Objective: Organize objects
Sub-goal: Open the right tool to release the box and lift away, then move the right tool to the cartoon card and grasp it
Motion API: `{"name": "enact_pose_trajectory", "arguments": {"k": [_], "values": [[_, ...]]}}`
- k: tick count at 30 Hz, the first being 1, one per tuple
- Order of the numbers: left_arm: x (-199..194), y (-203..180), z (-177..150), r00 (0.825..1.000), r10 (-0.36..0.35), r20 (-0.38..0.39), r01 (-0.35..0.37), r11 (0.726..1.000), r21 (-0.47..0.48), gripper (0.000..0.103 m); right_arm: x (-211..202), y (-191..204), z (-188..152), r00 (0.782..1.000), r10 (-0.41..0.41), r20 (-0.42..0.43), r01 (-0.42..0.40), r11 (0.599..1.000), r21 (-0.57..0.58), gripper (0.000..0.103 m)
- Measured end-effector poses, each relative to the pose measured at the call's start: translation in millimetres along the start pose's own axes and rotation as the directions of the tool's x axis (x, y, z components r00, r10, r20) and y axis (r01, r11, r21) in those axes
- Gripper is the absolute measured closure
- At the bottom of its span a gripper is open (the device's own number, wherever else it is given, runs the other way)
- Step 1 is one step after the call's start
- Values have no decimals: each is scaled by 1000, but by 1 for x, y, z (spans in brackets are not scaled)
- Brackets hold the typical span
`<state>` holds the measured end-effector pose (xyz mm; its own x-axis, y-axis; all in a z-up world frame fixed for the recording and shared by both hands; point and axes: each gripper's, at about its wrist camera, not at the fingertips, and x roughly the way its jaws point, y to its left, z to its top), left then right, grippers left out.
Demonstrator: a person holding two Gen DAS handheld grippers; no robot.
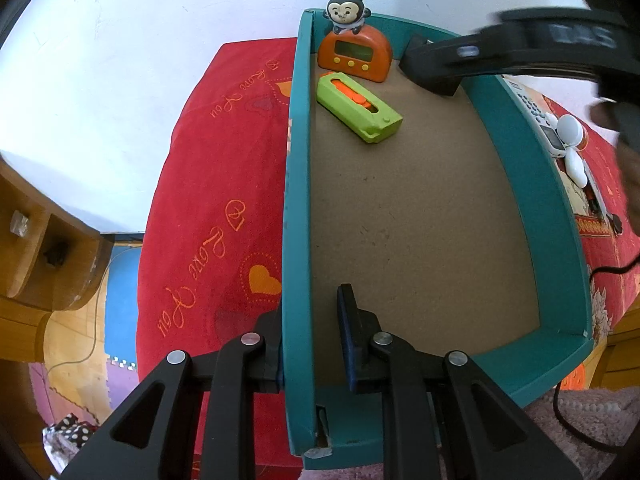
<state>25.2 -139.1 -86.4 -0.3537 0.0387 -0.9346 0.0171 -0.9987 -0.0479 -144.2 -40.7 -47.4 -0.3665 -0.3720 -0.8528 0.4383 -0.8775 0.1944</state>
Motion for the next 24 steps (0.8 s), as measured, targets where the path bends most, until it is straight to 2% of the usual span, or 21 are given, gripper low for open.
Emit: {"name": "enact_pose_trajectory", "arguments": {"k": [6, 10, 14, 22, 24], "values": [[0, 0, 0, 1000, 0, 0, 0, 1000, 0, 83, -43, -28, -20, 997, -49, 53, 46, 997, 67, 63], [0, -1, -1, 1000, 3, 1, -3, 1000, 2, 83, -70, -52, -42, 989, -129, 67, 119, 984, 130, 63], [0, -2, -1, 1000, 3, 1, -3, 1000, 3, 83, -85, -78, -65, 985, -168, 36, 158, 970, 184, 63], [-2, -3, -4, 1000, 7, 1, -7, 1000, 7, 83, -104, -131, -117, 962, -269, -50, 273, 924, 266, 63], [-2, -3, -4, 1000, 8, 2, -8, 1000, 7, 83, -108, -144, -129, 955, -292, -57, 296, 914, 277, 60]]}}
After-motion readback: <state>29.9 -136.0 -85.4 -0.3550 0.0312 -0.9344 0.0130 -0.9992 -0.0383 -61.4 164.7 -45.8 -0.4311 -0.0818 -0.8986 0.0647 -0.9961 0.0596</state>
